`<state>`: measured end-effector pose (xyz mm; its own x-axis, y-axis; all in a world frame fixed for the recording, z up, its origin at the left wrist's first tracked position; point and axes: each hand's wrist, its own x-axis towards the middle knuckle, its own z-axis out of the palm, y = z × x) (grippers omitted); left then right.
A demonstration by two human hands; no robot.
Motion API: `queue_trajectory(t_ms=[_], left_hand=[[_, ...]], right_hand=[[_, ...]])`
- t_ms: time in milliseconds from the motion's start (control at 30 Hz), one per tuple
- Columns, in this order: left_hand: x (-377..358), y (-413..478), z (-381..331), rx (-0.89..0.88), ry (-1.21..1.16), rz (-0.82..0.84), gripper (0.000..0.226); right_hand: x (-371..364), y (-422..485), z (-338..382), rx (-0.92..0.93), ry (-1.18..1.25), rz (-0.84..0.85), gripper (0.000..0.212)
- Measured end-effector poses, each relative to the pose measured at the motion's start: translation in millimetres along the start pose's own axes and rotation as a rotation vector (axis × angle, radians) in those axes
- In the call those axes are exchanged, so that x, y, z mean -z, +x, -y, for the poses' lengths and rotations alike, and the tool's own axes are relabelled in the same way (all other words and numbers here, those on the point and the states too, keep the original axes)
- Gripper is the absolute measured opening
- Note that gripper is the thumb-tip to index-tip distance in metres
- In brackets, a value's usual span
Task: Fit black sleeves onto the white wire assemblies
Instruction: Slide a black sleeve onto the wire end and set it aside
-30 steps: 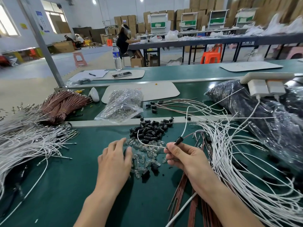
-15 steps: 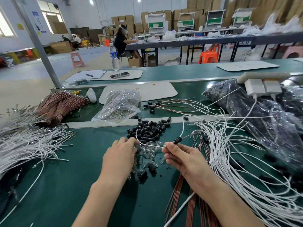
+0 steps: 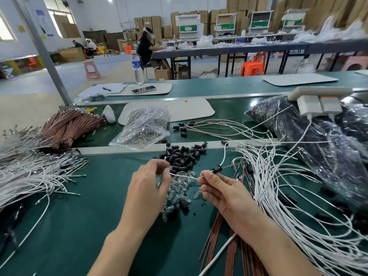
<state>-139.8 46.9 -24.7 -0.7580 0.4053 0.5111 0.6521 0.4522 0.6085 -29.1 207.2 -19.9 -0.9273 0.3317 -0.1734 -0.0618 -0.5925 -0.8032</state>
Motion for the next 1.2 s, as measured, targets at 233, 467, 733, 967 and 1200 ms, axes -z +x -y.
queue_trajectory(t_ms=[233, 467, 733, 967, 1200], left_hand=[[-21.3, -25.4, -48.9, 0.168, -0.721, 0.030, 0.014], [-24.7, -31.2, -53.0, 0.196, -0.810, 0.047, 0.010], [-26.6, -30.1, -50.3, 0.193, -0.798, 0.057, 0.011], [-27.8, -29.0, -45.3, 0.174, -0.748, 0.092, 0.016], [-26.0, -28.6, -40.5, 0.162, -0.730, 0.099, 0.015]], right_hand=[[0.1, -0.1, 0.2, 0.013, 0.028, 0.039, 0.022], [-0.5, -0.3, 0.1, 0.022, 0.058, 0.022, 0.022], [1.1, 2.4, -0.9, 0.022, 0.042, 0.014, 0.027], [0.5, 1.9, -0.9, 0.043, 0.032, 0.019, 0.025], [1.6, 2.2, -4.3, 0.053, 0.033, 0.017, 0.025]])
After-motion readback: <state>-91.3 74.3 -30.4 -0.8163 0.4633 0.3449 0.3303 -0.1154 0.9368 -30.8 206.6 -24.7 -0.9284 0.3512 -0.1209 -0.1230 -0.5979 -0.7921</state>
